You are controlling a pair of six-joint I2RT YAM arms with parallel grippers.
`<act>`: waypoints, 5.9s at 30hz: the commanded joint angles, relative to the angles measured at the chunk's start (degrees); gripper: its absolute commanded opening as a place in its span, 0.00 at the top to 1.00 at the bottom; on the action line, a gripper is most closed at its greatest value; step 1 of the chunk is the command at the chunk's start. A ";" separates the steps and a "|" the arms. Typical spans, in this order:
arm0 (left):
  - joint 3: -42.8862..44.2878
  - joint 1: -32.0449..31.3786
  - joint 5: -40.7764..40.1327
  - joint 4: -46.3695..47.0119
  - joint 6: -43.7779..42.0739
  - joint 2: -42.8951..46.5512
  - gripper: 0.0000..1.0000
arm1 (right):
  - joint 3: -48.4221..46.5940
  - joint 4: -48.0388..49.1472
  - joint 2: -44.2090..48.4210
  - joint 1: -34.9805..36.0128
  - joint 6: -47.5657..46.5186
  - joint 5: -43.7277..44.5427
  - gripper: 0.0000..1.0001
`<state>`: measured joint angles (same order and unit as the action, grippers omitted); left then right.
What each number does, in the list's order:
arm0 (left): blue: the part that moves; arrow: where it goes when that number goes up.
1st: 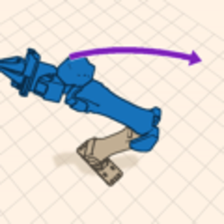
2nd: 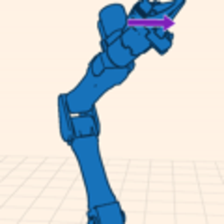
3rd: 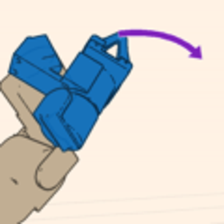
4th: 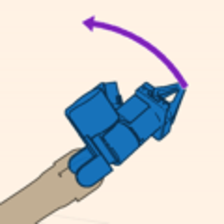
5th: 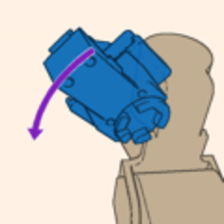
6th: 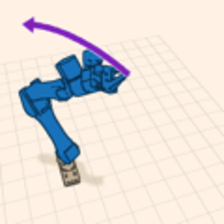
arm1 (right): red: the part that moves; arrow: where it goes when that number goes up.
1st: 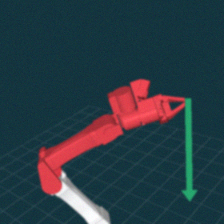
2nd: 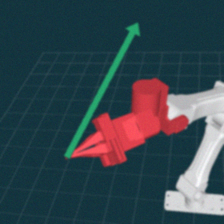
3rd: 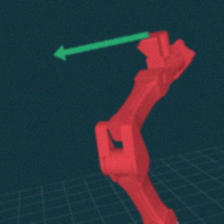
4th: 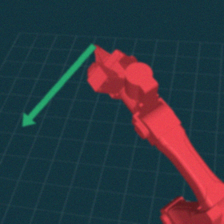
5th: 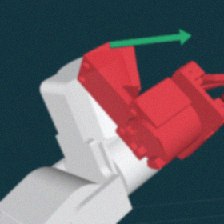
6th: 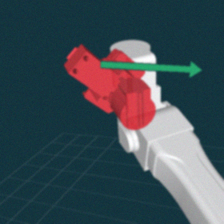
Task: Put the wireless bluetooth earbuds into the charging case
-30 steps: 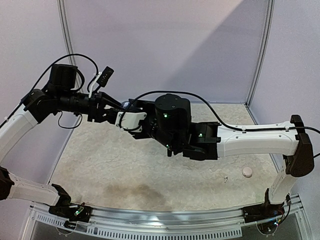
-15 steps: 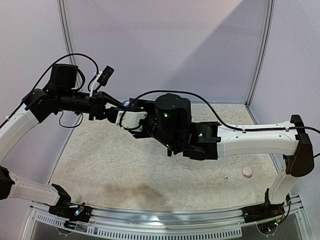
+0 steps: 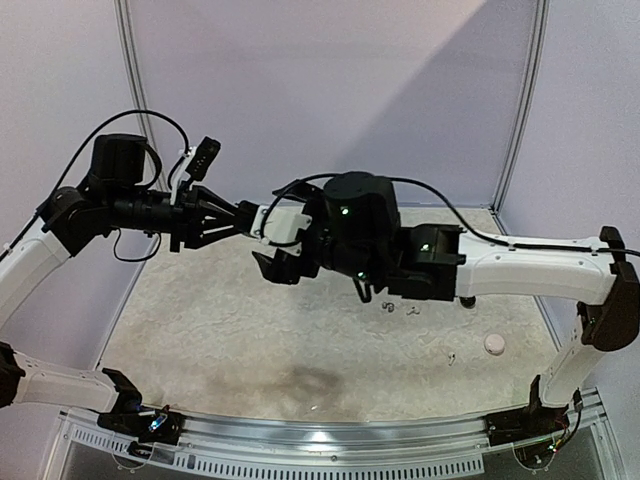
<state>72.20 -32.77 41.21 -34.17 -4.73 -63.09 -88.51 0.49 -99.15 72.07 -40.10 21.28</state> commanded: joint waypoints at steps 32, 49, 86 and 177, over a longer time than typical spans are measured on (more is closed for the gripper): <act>-1.44 -0.71 6.63 -3.59 -16.72 2.27 0.85 | -14.63 -26.33 0.38 -6.15 29.04 -36.25 1.00; -4.73 -1.15 10.16 4.64 -9.24 1.92 0.62 | -15.84 -27.97 2.34 -6.13 25.60 -36.26 1.00; -2.31 -2.84 13.63 6.47 -6.86 0.47 0.74 | -18.96 -30.78 -1.02 -6.10 25.52 -34.33 1.00; -23.00 3.07 5.55 28.70 10.23 6.22 1.00 | -2.21 -36.78 6.58 -34.33 69.44 -17.84 0.22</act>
<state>50.33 -30.46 47.24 -8.01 4.62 -57.89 -93.71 -29.28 -91.31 41.25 20.18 -1.96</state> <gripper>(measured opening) 0.272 0.811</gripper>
